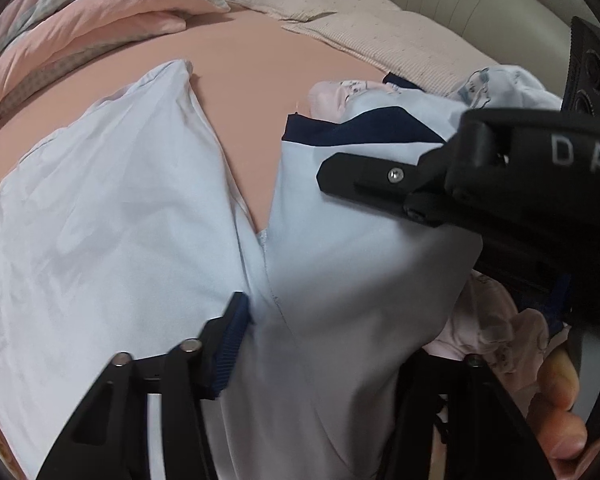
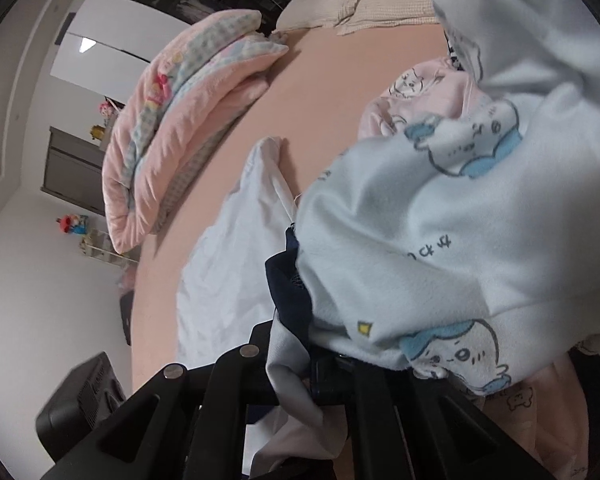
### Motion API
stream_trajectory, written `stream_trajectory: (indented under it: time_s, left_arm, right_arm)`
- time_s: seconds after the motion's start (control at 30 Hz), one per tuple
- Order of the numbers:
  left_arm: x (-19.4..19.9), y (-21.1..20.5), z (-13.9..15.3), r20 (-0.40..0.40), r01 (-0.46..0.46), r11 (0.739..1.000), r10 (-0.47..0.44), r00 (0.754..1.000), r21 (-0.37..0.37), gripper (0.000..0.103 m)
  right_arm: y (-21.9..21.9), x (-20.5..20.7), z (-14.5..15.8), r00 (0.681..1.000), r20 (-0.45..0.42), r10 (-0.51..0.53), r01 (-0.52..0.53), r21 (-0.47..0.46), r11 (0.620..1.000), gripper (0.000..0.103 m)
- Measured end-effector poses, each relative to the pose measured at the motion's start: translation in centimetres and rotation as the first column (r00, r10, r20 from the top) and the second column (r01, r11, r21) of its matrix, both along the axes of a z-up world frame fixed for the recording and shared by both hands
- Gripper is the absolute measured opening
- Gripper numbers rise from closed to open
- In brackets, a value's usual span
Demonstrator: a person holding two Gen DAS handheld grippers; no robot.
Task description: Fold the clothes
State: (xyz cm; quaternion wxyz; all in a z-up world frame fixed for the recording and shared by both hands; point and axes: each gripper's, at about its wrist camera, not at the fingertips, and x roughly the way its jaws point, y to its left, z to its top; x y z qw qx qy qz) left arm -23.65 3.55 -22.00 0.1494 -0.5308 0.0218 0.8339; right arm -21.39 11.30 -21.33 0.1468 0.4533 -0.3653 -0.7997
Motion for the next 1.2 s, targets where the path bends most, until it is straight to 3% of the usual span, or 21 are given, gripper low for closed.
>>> stream_trajectory:
  time_s: [0.2,0.43,0.53,0.67,0.83,0.93,1.07,1.17,1.2]
  left_arm:
    - [0.2,0.5,0.6,0.006,0.025,0.998,-0.024,1.000,-0.049,0.039]
    - [1.0,0.9,1.3,-0.007,0.050,0.997,-0.050,0.999,-0.052,0.050]
    - [1.2,1.2,1.5,-0.034,0.037,0.996,-0.040,0.999,-0.077,0.050]
    - [1.8,2.1,2.3,-0.126,0.015,0.990,-0.033,0.992,-0.141,0.050]
    - [2.6,3.7,3.3,-0.233,0.054,0.976,-0.103,0.967,-0.209,0.050]
    - [3.8,3.6,2.6,-0.235,0.076,0.961,-0.141,0.962,-0.265,0.050]
    - [5.2,3.1,1.6,-0.221,0.076,0.958,-0.140,0.965,-0.276,0.050]
    - [4.5,3.2,1.3,-0.232,0.062,0.961,-0.127,0.964,-0.268,0.041]
    - [4.1,3.1,1.2,-0.221,0.059,0.963,-0.119,0.968,-0.264,0.032]
  right_arm:
    - [-0.1,-0.2,-0.1,0.999,0.039,0.014,-0.015,0.029,0.999,0.006]
    - [0.3,-0.4,-0.1,0.996,0.085,0.023,-0.024,0.005,1.000,0.006]
    - [0.3,-0.4,0.0,0.993,0.106,0.047,-0.043,-0.040,0.998,0.006]
    - [0.8,-0.8,-0.4,0.989,0.138,0.055,-0.038,-0.122,0.992,0.006]
    - [1.7,-1.2,-0.8,0.982,0.166,0.087,-0.049,-0.219,0.974,0.006]
    - [1.8,-1.1,-0.9,0.980,0.175,0.094,-0.055,-0.219,0.974,0.006]
    - [1.8,-0.8,-0.9,0.979,0.179,0.101,-0.062,-0.207,0.976,0.006]
    - [1.8,-0.6,-0.9,0.978,0.182,0.105,-0.068,-0.199,0.978,0.006]
    - [1.8,-0.5,-0.9,0.978,0.183,0.104,-0.067,-0.197,0.978,0.006]
